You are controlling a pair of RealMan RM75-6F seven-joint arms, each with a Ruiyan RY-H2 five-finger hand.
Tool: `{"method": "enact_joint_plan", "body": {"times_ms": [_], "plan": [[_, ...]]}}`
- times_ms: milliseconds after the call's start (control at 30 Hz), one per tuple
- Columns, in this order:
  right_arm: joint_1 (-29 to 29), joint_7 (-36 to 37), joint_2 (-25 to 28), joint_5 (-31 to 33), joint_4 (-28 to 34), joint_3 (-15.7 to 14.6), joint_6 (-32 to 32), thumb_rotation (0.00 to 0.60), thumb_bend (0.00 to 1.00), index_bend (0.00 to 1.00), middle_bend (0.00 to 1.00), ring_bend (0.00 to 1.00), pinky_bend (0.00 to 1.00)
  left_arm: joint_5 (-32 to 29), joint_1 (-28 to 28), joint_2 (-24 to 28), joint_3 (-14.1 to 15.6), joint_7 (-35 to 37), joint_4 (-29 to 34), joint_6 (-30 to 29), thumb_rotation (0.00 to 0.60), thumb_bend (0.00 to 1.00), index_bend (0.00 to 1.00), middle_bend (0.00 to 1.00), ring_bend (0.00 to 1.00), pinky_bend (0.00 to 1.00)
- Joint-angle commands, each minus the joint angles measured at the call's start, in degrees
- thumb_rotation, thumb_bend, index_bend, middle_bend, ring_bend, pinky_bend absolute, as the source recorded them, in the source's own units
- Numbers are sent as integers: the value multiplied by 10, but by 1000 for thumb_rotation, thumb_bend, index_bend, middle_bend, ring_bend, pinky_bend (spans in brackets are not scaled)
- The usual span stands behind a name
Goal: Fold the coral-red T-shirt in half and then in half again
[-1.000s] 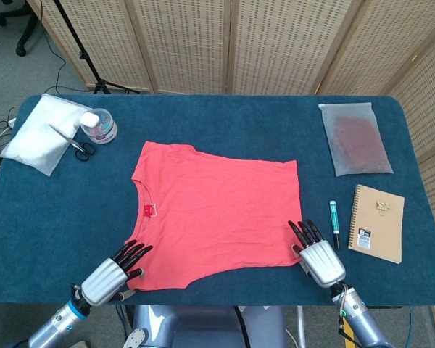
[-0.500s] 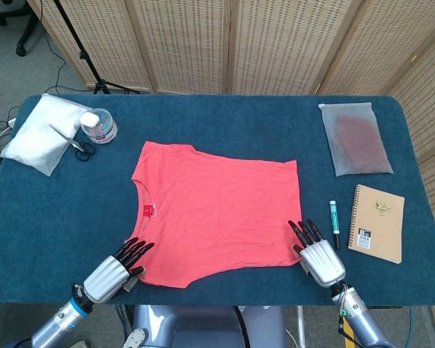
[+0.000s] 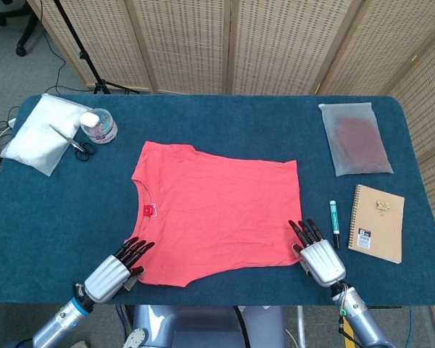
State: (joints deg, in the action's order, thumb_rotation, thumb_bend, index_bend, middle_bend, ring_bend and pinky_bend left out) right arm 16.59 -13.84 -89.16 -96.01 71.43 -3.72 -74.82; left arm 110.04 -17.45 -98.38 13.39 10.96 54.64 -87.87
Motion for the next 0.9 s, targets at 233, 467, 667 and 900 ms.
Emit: {"method": "enact_joint_plan", "body": {"times_ms": [233,467,667,900], "plan": [[1,6,2,-3,1,-2,-3,600,529,563,0,0,0,-3,2,4,1,9,7,-5,600,614,702,0,0,0],[4,36,12,-29,9,-11,-20,600,531,595,0,0,0,2,2,27,9,22,32,-17,600,618,709,0,0,0],[13,56,32,-68,27,-28,-35,600,538,611,0,0,0,13,2,58,15,27,67,-38,600,623,712,0,0,0],[37,62,74,-131,67,-55,-39,600,543,629,8,0,0,33,3,92,25,31,110,-65,600,626,715,0,0,0]]}}
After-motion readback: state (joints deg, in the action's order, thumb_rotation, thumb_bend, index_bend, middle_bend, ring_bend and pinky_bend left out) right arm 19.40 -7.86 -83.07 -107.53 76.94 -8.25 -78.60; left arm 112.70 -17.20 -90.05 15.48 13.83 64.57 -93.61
